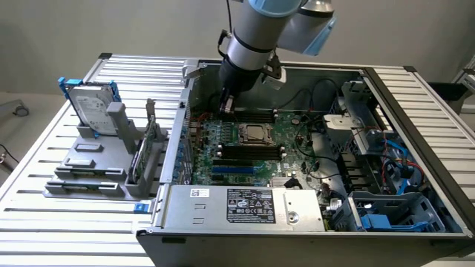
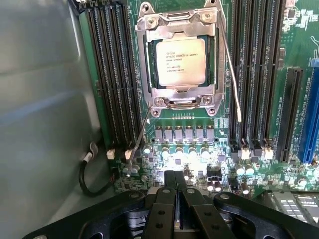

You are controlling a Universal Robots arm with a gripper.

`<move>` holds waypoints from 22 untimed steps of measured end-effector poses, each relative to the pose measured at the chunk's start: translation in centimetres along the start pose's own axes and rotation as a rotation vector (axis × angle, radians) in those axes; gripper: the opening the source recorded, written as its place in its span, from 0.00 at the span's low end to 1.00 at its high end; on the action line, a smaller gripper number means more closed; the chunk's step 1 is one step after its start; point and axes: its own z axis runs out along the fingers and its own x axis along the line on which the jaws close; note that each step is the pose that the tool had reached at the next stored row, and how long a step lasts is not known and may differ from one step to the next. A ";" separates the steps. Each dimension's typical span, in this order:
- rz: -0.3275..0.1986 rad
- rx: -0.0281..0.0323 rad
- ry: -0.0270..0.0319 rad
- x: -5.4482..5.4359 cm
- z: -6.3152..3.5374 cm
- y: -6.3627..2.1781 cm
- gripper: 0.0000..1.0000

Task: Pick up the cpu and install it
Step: 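Install the first cpu locking lever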

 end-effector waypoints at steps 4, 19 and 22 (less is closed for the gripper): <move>0.046 -0.0066 0.0133 0.0 0.02 -0.09 0.11; 0.205 -0.0275 0.0739 -0.1 0.16 -0.59 0.11; 0.230 -0.0301 0.0872 -0.1 0.22 -0.79 0.11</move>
